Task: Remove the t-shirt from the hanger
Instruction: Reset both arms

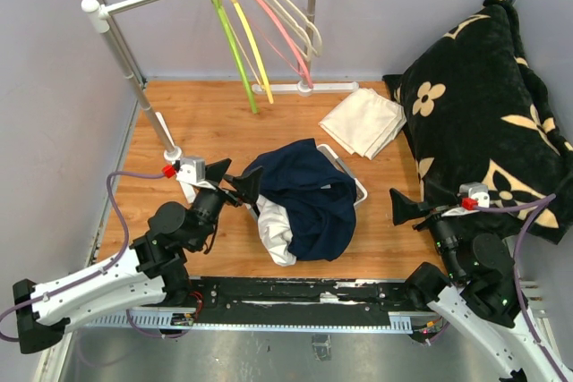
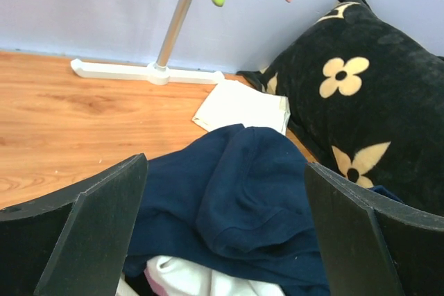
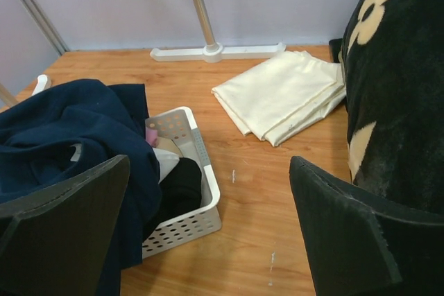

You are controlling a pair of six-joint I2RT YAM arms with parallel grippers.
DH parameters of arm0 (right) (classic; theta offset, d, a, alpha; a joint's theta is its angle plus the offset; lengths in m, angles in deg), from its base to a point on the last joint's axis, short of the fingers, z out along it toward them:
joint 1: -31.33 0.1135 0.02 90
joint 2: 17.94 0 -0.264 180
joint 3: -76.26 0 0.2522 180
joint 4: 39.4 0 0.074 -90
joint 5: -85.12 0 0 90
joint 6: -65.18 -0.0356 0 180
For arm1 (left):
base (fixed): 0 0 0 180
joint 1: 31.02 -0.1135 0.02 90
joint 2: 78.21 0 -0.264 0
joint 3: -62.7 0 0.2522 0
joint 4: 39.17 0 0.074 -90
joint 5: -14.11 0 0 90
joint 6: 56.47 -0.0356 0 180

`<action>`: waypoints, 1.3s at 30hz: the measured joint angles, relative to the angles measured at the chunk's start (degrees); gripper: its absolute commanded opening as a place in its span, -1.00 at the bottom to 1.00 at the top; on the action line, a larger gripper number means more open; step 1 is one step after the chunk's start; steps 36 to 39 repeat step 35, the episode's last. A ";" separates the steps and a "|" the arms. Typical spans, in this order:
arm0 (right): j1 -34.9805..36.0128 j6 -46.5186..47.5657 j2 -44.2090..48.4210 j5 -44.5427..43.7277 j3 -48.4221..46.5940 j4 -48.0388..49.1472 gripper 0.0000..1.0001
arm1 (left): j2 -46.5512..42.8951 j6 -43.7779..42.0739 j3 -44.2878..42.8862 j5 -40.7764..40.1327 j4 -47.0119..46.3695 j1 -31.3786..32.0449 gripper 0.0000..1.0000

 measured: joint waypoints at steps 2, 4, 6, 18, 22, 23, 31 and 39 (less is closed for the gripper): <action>0.00 -0.48 0.15 -0.50 -0.11 -1.38 0.97 | -1.92 0.20 0.85 -0.79 0.98 0.00 0.99; 0.00 -0.83 0.13 -0.66 -0.11 -2.51 0.97 | -3.67 0.31 1.25 -1.84 2.38 0.00 0.99; 0.00 -1.18 0.13 -0.90 -0.09 -3.26 0.97 | -5.77 0.55 1.27 -3.06 4.07 0.00 0.99; 0.00 -2.21 0.15 -1.03 -0.02 -5.57 0.97 | -19.37 0.85 4.26 -10.25 13.09 0.00 0.99; 0.00 -2.21 0.15 -1.03 0.00 -5.55 0.97 | -21.57 0.85 4.28 -11.69 14.62 0.00 0.99; 0.00 -2.21 0.15 -1.03 0.00 -5.55 0.97 | -21.86 0.85 4.28 -11.96 14.82 0.00 0.99; 0.00 -2.21 0.15 -1.03 0.09 -5.55 0.97 | -22.10 0.83 4.57 -13.42 15.89 0.00 0.99; 0.00 -2.21 0.15 -1.03 0.09 -5.53 0.97 | -22.12 0.85 4.79 -13.97 16.04 0.00 0.99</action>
